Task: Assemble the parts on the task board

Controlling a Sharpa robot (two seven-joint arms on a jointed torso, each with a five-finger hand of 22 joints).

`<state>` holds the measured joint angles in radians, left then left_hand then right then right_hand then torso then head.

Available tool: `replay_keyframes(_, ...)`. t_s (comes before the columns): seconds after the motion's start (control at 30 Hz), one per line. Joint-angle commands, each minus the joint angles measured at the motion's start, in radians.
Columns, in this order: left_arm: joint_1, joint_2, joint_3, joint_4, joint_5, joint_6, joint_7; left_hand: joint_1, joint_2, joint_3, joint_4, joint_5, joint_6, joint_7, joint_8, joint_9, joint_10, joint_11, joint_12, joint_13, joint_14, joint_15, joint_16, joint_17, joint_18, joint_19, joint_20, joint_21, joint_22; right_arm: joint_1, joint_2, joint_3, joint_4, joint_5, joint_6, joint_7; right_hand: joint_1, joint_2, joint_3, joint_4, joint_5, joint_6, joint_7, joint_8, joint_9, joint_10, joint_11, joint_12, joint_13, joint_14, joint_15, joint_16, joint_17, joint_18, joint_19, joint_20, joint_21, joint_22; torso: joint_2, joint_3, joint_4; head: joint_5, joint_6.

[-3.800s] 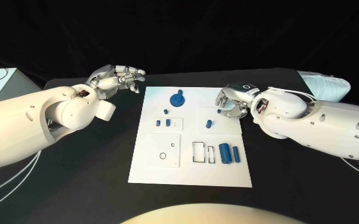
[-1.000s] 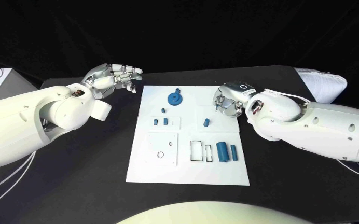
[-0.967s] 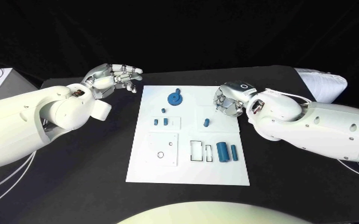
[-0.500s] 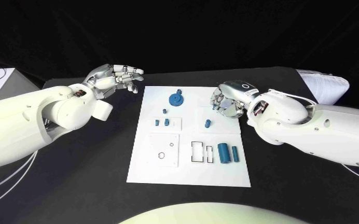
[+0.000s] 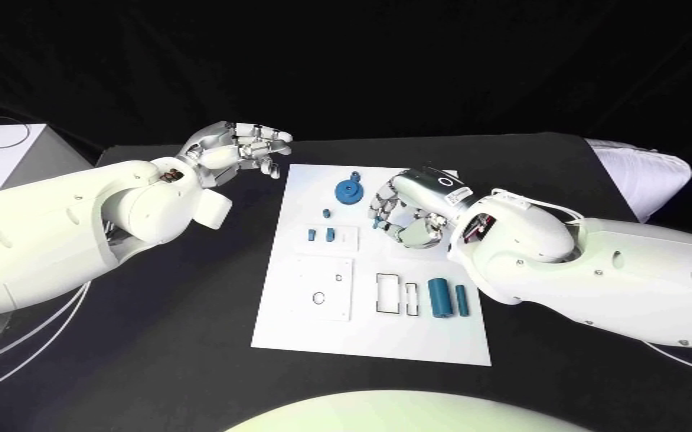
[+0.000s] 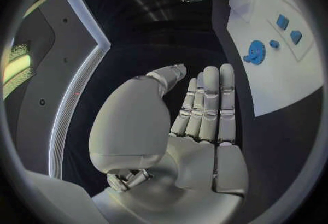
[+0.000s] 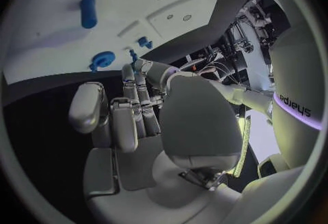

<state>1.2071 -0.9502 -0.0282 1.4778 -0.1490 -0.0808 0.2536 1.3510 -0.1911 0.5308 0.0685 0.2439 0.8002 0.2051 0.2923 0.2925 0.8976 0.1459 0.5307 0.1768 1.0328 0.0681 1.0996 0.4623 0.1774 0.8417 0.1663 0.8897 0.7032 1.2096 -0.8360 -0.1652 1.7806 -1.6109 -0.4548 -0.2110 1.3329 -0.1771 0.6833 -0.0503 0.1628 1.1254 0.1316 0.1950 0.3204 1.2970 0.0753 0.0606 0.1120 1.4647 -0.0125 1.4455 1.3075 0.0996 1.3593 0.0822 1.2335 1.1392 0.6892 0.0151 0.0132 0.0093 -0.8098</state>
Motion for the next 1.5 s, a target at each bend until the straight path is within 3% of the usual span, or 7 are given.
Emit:
replay_keyframes(0.03,-0.001,0.004,0.001,0.006,-0.005,0.018,0.016,0.011,-0.002,-0.002,-0.004,-0.004,-0.008,0.013,0.005,-0.001,-0.009,-0.001,0.007,0.002,0.002,0.002,0.005,0.001,0.006,0.008,0.001,-0.005,-0.001,-0.012,0.024,0.0,-0.003,-0.014,-0.018,0.027,0.011,0.019,0.006,-0.002,0.004,0.0,0.0,0.006,0.002,0.022,-0.017,0.004,0.002,0.06,-0.007,0.005,0.017,-0.006,0.003,0.0,0.001,-0.002,0.0,-0.0002,0.001,0.022,-0.005)
replay_keyframes(0.23,-0.001,0.006,0.0,0.009,-0.005,0.012,0.014,0.012,-0.002,-0.003,-0.004,-0.004,-0.008,0.013,0.005,-0.001,-0.009,0.0,0.007,0.002,0.002,0.002,0.005,0.001,0.006,0.009,0.001,-0.005,-0.001,-0.039,0.081,-0.003,-0.03,-0.026,-0.02,0.037,0.011,0.018,0.007,-0.003,0.005,-0.001,0.001,0.007,0.003,0.022,-0.016,0.004,0.002,0.06,-0.007,0.006,0.017,-0.006,0.003,0.0,0.001,-0.002,-0.001,0.0001,0.0008,0.065,-0.022)
replay_keyframes(0.4,-0.001,0.01,0.0,0.011,-0.005,0.01,0.013,0.012,-0.002,-0.003,-0.005,-0.004,-0.008,0.013,0.005,-0.001,-0.01,0.0,0.008,0.002,0.002,0.002,0.005,0.002,0.006,0.009,0.001,-0.005,-0.001,-0.065,0.12,-0.006,-0.047,-0.038,-0.021,0.041,0.011,0.019,0.008,-0.004,0.007,-0.001,0.001,0.007,0.003,0.022,-0.016,0.004,0.002,0.06,-0.007,0.006,0.018,-0.006,0.003,0.0,0.002,-0.001,0.0,0.0002,0.0017,0.073,-0.026)
replay_keyframes(0.63,0.0,0.016,0.0,0.013,-0.005,0.009,0.013,0.012,-0.002,-0.003,-0.005,-0.004,-0.008,0.013,0.005,-0.001,-0.01,0.0,0.008,0.002,0.002,0.002,0.005,0.002,0.006,0.009,0.001,-0.005,-0.001,-0.096,0.144,-0.009,-0.069,-0.066,-0.029,0.019,0.01,0.019,0.009,-0.005,0.008,-0.002,0.001,0.007,0.004,0.021,-0.016,0.004,0.002,0.059,-0.007,0.005,0.014,-0.005,0.0,0.0,-0.002,-0.006,-0.001,0.0007,-0.0003,0.1,-0.043)
replay_keyframes(1.13,0.0,0.02,0.0,0.012,-0.008,0.012,0.012,0.013,-0.003,-0.004,-0.005,-0.004,-0.009,0.013,0.007,-0.001,-0.011,0.0,0.009,0.002,0.002,0.002,0.006,0.002,0.006,0.009,0.001,-0.005,-0.001,-0.13,0.166,-0.017,-0.086,-0.101,-0.017,-0.013,0.002,0.017,0.008,-0.004,0.008,-0.004,0.002,0.009,0.007,0.02,-0.015,0.003,0.002,0.058,-0.006,0.004,0.012,-0.005,-0.002,0.001,-0.002,-0.006,0.0,0.002,0.0,0.133,-0.063)
replay_keyframes(1.33,0.0,0.021,0.0,0.01,-0.008,0.014,0.01,0.013,-0.003,-0.004,-0.005,-0.004,-0.009,0.013,0.007,-0.001,-0.011,0.0,0.009,0.002,0.002,0.002,0.006,0.002,0.006,0.009,0.001,-0.005,-0.001,-0.137,0.171,-0.019,-0.091,-0.109,-0.002,-0.017,-0.001,0.016,0.007,-0.003,0.008,-0.004,0.002,0.01,0.009,0.021,-0.015,0.004,0.002,0.059,-0.005,0.006,0.014,-0.005,-0.001,0.001,-0.001,-0.003,0.0,-0.0001,-0.0004,0.135,-0.063)
replay_keyframes(1.5,0.0,0.021,0.0,0.009,-0.008,0.015,0.01,0.013,-0.003,-0.004,-0.005,-0.004,-0.009,0.013,0.007,-0.001,-0.011,0.0,0.009,0.002,0.002,0.002,0.006,0.002,0.006,0.009,0.001,-0.005,-0.001,-0.14,0.173,-0.02,-0.093,-0.113,0.004,-0.02,-0.003,0.016,0.006,-0.003,0.007,-0.004,0.002,0.01,0.01,0.021,-0.015,0.004,0.002,0.059,-0.005,0.005,0.013,-0.005,-0.002,0.001,-0.001,-0.004,0.0,0.0002,-0.0005,0.136,-0.063)
